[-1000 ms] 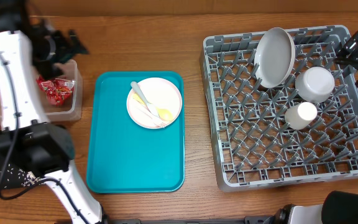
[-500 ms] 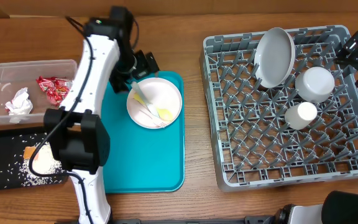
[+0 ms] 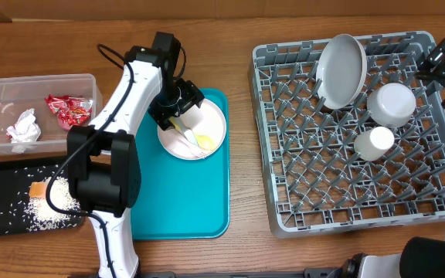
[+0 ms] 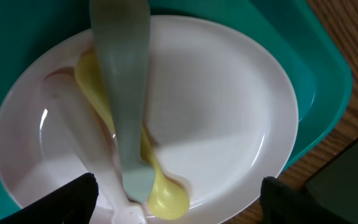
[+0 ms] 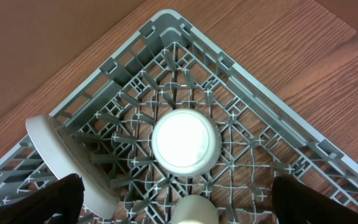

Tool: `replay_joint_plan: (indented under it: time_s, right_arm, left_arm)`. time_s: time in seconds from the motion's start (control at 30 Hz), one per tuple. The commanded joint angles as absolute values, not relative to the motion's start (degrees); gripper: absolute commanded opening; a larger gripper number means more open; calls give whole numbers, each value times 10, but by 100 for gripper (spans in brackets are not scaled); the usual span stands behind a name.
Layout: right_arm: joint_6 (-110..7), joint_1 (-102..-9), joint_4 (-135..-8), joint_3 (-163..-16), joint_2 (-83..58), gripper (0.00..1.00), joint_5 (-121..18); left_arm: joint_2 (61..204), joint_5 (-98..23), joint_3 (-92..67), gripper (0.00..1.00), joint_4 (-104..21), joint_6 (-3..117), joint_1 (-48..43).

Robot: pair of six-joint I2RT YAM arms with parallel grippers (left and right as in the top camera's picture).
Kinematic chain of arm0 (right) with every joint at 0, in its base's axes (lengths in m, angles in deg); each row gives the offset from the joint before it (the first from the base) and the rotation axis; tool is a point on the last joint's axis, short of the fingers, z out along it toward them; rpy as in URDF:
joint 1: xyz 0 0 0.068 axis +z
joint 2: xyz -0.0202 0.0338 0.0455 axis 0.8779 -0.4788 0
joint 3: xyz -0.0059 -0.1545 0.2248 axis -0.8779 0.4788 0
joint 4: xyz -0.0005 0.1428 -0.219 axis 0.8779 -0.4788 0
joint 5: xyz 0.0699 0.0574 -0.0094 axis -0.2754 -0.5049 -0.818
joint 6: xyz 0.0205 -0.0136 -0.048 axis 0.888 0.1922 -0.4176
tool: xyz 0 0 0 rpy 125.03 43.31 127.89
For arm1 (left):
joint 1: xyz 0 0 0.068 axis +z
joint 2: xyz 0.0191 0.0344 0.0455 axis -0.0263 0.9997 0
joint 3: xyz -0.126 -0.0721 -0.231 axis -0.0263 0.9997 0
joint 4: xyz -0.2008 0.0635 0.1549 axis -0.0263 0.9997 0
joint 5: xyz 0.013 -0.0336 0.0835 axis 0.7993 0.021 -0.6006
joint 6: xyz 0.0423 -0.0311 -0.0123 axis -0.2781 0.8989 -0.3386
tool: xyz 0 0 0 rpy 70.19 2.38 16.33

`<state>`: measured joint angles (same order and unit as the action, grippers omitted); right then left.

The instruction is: Sort waste into correct bins and load items into the dishwasher rack

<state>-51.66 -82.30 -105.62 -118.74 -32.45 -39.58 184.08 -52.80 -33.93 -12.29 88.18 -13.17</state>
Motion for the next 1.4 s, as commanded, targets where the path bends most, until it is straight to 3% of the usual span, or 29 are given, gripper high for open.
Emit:
replay_joint_plan:
  time_s: [0.0,0.23,0.5,0.77,0.93,1.37]
  right_arm:
    - [-518,-821,-1054,-1199,-318,100,-390]
    - [-518,-821,-1054,-1199,-318,100,-390]
    - [-518,-821,-1054,-1199,-318,100,-390]
    - [-518,-821,-1054,-1199,-318,100,-390]
    - [-518,-821,-1054,-1199,-318,100,-390]
    - [-514,-821,-1035,-1199,-318,100,-432]
  left_arm:
    - [1845,-540,-312,86,-153,914,-135]
    - [1845,-578,-302,86,-152,906,-135]
    - [1815,-566,-347,86,-126,794,-131]
    - [1694,-622,-398,95,-84,747,-121]
    - [1628,-693,-398,100,-52,770,-63]
    - [1622,-694,-397,100,-4,770,152]
